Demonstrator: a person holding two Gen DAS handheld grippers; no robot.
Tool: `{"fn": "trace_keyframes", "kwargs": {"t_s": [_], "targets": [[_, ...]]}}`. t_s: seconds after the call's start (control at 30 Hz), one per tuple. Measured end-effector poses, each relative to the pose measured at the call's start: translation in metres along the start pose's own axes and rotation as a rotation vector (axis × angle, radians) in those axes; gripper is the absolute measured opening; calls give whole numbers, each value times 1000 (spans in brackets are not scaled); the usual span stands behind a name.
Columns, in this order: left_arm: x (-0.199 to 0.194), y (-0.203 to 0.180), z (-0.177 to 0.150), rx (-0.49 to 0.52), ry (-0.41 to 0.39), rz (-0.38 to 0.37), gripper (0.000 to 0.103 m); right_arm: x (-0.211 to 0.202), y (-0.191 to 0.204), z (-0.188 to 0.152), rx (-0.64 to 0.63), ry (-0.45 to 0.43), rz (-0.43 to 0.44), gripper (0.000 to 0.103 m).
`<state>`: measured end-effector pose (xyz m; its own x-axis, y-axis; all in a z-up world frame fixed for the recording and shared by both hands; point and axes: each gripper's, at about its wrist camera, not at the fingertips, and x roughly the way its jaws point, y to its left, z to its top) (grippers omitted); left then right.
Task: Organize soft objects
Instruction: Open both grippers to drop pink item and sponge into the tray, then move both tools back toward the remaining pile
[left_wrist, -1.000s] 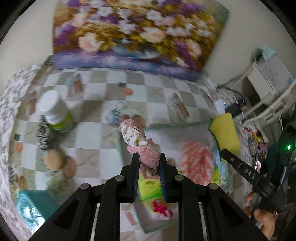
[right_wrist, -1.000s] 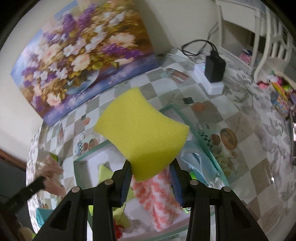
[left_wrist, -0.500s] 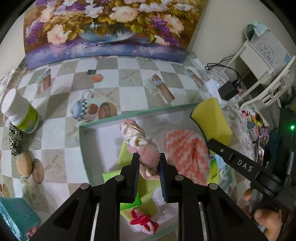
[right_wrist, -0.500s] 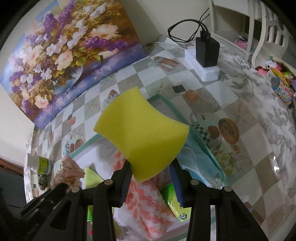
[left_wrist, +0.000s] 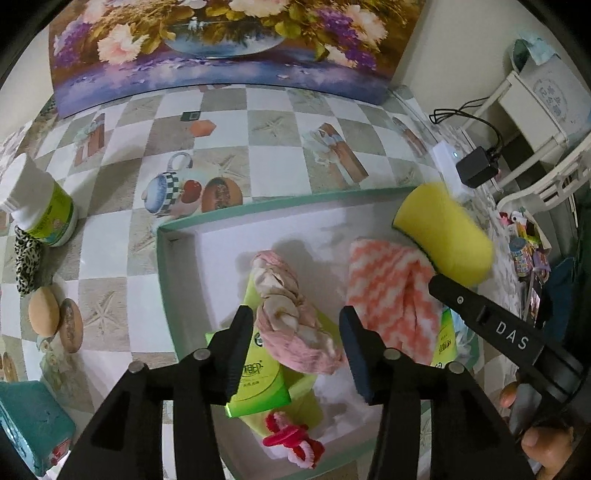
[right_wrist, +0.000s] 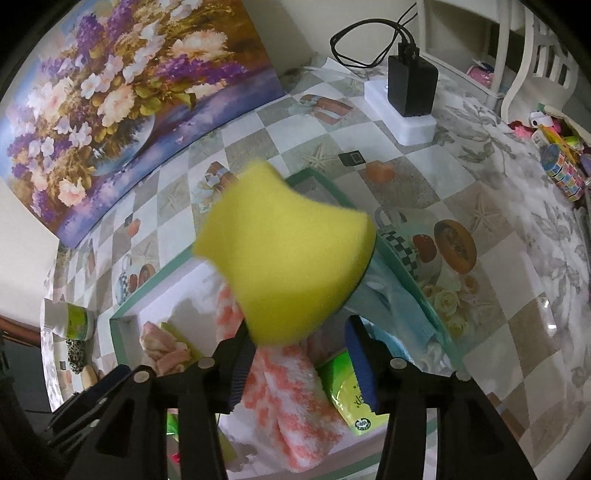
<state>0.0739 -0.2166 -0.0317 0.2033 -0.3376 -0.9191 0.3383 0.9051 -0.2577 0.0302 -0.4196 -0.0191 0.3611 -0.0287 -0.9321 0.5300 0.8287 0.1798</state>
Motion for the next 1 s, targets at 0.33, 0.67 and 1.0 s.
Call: {"fn": "trace_keyframes", "kwargs": {"t_s": [0.33, 0.67, 1.0], "targets": [[-21, 7, 7, -31, -32, 14, 74, -15, 7, 1, -31, -4, -30, 65], [-38, 26, 11, -92, -61, 68, 98, -34, 22, 2, -93, -28, -97, 89], [-50, 62, 14, -177, -51, 131, 99, -48, 35, 1, -144, -63, -129, 103]]}}
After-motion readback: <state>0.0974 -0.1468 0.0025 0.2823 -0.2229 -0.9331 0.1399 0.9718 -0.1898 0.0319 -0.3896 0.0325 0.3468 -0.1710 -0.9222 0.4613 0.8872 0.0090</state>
